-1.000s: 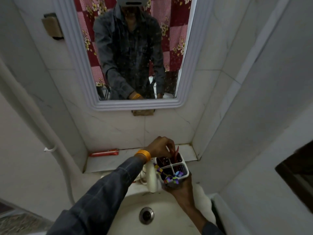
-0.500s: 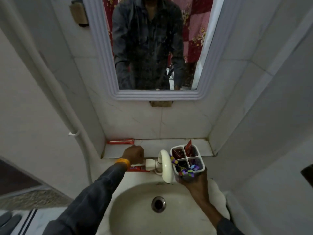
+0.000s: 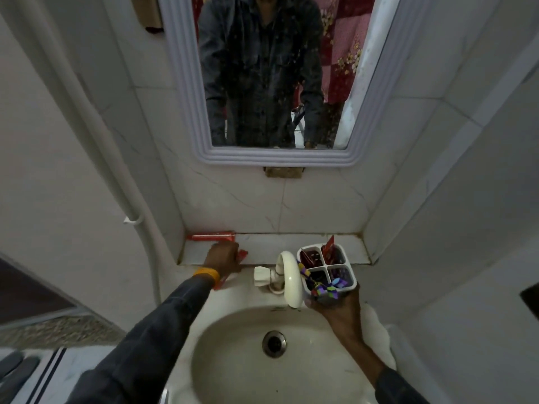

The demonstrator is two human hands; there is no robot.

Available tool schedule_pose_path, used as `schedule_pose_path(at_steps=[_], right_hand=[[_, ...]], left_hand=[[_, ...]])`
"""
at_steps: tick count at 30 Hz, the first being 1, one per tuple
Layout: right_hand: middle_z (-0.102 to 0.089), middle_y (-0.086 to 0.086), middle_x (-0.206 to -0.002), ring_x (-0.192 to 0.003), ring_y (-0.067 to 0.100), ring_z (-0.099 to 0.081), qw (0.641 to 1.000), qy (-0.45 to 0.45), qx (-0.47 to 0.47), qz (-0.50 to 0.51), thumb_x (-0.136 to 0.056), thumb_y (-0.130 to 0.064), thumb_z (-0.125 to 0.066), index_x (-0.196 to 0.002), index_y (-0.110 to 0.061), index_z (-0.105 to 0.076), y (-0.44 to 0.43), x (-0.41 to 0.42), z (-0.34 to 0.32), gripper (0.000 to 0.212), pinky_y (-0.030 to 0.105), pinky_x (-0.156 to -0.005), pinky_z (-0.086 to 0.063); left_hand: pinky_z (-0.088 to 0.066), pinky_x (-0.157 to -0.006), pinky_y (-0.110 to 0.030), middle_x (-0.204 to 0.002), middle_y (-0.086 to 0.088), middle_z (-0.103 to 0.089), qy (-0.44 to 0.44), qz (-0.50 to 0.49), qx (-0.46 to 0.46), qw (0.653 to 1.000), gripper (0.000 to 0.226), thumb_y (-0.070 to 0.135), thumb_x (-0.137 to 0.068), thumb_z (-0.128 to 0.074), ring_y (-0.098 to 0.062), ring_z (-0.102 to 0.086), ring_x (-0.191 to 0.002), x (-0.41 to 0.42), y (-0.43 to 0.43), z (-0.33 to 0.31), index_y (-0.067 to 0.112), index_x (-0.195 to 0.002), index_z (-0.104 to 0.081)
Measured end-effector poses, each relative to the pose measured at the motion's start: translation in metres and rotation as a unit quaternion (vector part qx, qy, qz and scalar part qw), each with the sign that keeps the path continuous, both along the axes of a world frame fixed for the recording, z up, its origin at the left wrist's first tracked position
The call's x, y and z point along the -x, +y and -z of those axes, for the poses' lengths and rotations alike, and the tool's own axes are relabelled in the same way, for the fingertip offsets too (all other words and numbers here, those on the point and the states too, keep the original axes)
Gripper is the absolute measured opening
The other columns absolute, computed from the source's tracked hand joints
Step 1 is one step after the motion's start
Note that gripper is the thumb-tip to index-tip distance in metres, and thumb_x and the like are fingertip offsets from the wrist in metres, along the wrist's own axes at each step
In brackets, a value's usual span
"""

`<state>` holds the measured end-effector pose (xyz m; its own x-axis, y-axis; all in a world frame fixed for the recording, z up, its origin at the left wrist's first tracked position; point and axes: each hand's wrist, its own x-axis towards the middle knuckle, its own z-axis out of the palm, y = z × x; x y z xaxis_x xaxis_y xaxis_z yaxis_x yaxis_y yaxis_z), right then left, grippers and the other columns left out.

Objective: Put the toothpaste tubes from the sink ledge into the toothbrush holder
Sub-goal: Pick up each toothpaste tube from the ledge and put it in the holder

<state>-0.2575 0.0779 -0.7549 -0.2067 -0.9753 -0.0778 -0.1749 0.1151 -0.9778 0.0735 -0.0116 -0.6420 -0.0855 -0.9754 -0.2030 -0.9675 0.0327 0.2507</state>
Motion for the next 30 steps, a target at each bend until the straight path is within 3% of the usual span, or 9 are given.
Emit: schedule_pose_path(at_steps=[4, 8, 10, 14, 19, 22, 24, 28, 30], right_hand=[[-0.069, 0.017, -0.153, -0.14, 0.036, -0.071, 1.0, -0.002, -0.001, 0.011, -0.056, -0.003, -0.114, -0.158, -0.006, -0.051, 0.003, -0.004, -0.002, 0.12, 0.068, -0.109, -0.062], [-0.067, 0.015, -0.155, -0.142, 0.039, -0.068, 0.999, -0.028, 0.013, 0.022, -0.051, -0.025, -0.118, -0.16, -0.01, -0.05, 0.004, -0.005, -0.001, 0.13, 0.074, -0.106, -0.06], [-0.073, 0.014, -0.147, -0.135, 0.034, -0.074, 1.0, -0.019, 0.01, 0.021, -0.051, -0.017, -0.117, -0.156, -0.008, -0.056, 0.005, -0.011, -0.018, 0.122, 0.061, -0.104, -0.066], [-0.074, 0.025, -0.137, -0.116, 0.011, -0.082, 0.998, -0.041, 0.041, 0.01, -0.058, 0.027, -0.101, -0.147, 0.007, -0.059, 0.001, -0.018, -0.024, 0.101, 0.019, -0.083, -0.067], [-0.07, 0.027, -0.139, -0.105, -0.014, -0.077, 0.998, -0.035, 0.052, -0.012, -0.062, 0.031, -0.096, -0.147, 0.016, -0.054, 0.005, -0.023, -0.03, 0.096, 0.009, -0.079, -0.064], [-0.068, 0.019, -0.143, -0.122, -0.001, -0.074, 0.999, -0.012, 0.04, 0.009, -0.06, 0.013, -0.107, -0.152, 0.009, -0.051, 0.005, -0.017, -0.022, 0.108, 0.015, -0.091, -0.066], [-0.069, 0.017, -0.143, -0.128, 0.009, -0.071, 0.999, -0.005, 0.032, 0.016, -0.057, 0.002, -0.112, -0.152, 0.006, -0.052, 0.005, -0.019, -0.016, 0.112, 0.006, -0.096, -0.059], [-0.062, 0.008, -0.146, -0.129, -0.028, -0.051, 0.999, 0.036, 0.028, 0.012, -0.059, -0.022, -0.115, -0.158, -0.001, -0.047, 0.005, -0.026, -0.005, 0.121, -0.008, -0.101, -0.04], [-0.062, 0.008, -0.145, -0.129, -0.018, -0.058, 0.998, 0.05, 0.021, 0.033, -0.058, -0.022, -0.115, -0.158, 0.0, -0.046, 0.001, -0.026, 0.001, 0.123, -0.007, -0.102, -0.041]], left_hand=[[-0.059, -0.072, -0.036, -0.085, -0.012, -0.074, 0.165, -0.035, 0.062, 0.984, 0.026, 0.021, -0.069, -0.081, -0.029, -0.071, -0.079, 0.007, -0.019, -0.061, 0.009, -0.086, -0.066], [-0.06, -0.063, -0.028, -0.083, -0.008, -0.073, 0.35, 0.029, 0.106, 0.93, 0.021, 0.02, -0.078, -0.079, -0.017, -0.072, -0.072, 0.062, -0.018, -0.116, 0.009, -0.088, -0.066], [-0.063, -0.065, -0.028, -0.086, -0.01, -0.073, 0.386, 0.088, 0.081, 0.914, 0.022, 0.019, -0.079, -0.079, -0.018, -0.074, -0.073, 0.095, -0.013, -0.132, 0.007, -0.091, -0.066], [-0.062, -0.066, -0.035, -0.086, -0.009, -0.074, 0.332, 0.189, 0.065, 0.922, 0.025, 0.025, -0.075, -0.081, -0.02, -0.073, -0.072, 0.151, -0.002, -0.135, 0.009, -0.09, -0.067], [-0.051, -0.068, -0.033, -0.085, -0.009, -0.073, 0.228, 0.207, 0.092, 0.947, 0.029, 0.033, -0.072, -0.082, -0.025, -0.066, -0.077, 0.185, 0.006, -0.118, 0.012, -0.084, -0.067], [-0.048, -0.067, -0.03, -0.086, -0.008, -0.073, 0.207, 0.22, 0.086, 0.949, 0.027, 0.032, -0.071, -0.082, -0.024, -0.065, -0.078, 0.19, 0.009, -0.115, 0.013, -0.083, -0.068], [-0.049, -0.068, -0.031, -0.086, -0.009, -0.073, 0.187, 0.231, 0.086, 0.951, 0.023, 0.03, -0.073, -0.08, -0.026, -0.065, -0.079, 0.191, 0.014, -0.109, 0.013, -0.083, -0.068], [-0.051, -0.075, -0.034, -0.098, -0.012, -0.072, 0.149, 0.25, 0.067, 0.954, 0.019, 0.023, -0.08, -0.074, -0.029, -0.065, -0.09, 0.194, 0.017, -0.087, 0.009, -0.094, -0.07], [-0.048, -0.077, -0.033, -0.102, -0.012, -0.07, 0.147, 0.256, 0.063, 0.954, 0.019, 0.021, -0.084, -0.071, -0.029, -0.064, -0.094, 0.196, 0.017, -0.083, 0.01, -0.098, -0.071]])
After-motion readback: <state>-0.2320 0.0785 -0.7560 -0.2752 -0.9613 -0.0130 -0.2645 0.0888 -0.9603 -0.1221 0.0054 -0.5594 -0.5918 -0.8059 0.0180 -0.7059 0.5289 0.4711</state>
